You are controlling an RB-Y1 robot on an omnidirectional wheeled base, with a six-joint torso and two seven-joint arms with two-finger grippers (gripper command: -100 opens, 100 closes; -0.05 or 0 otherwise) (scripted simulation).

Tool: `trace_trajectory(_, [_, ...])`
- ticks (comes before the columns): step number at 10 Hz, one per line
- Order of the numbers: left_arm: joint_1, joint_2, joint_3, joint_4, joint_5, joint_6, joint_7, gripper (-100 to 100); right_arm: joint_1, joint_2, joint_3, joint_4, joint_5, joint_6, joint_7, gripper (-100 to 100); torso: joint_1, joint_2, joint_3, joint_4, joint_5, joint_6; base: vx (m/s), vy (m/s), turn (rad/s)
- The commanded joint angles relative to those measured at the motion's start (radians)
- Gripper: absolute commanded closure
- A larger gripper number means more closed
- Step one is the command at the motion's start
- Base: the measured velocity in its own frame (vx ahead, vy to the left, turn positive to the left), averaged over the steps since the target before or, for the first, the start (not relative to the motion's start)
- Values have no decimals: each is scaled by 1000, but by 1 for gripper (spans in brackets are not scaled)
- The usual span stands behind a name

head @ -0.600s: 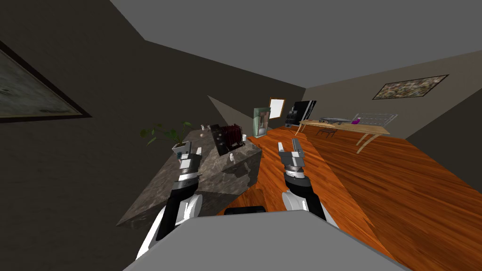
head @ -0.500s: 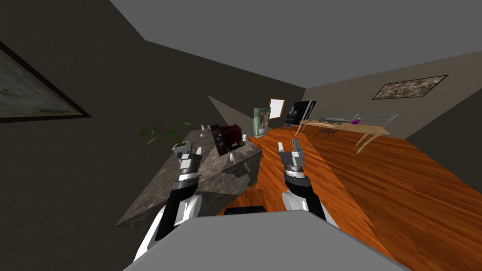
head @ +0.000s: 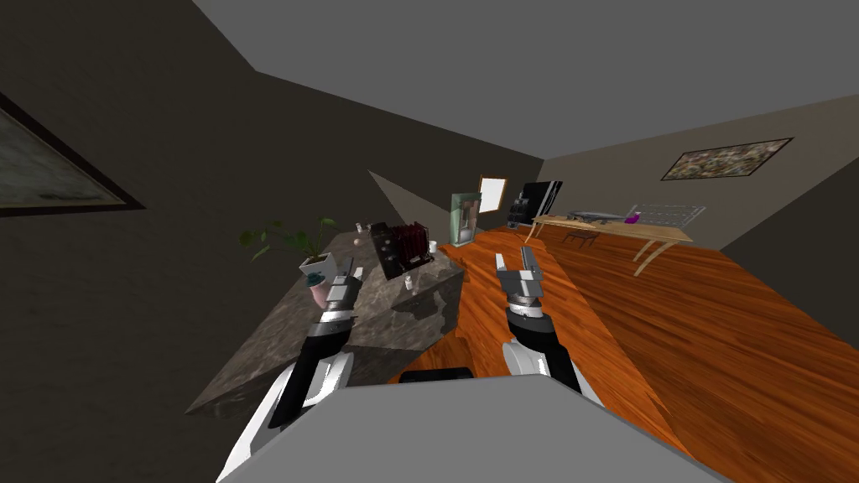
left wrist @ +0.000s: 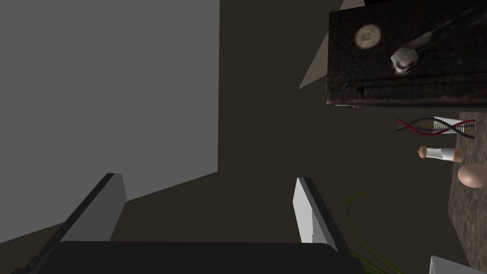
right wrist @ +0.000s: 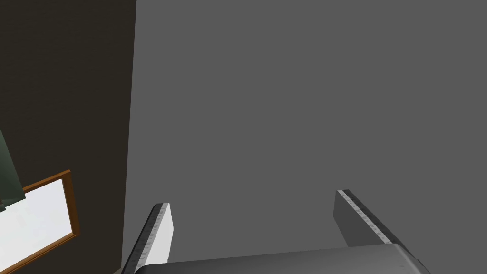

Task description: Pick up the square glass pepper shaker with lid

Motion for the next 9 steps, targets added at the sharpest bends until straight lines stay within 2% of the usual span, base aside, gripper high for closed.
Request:
trace_trajectory(1, [4,27,3,8,-6,39,-9,-100,0,0,0,0,0,0,0,0,0,0,0,0,0,0,58,-84,1])
trace_trajectory(9, [34,126,15,68,-46,237,-63,-100,0,0,0,0,0,0,0,0,-1,-1,-1,0,0,0,68,-103,-3])
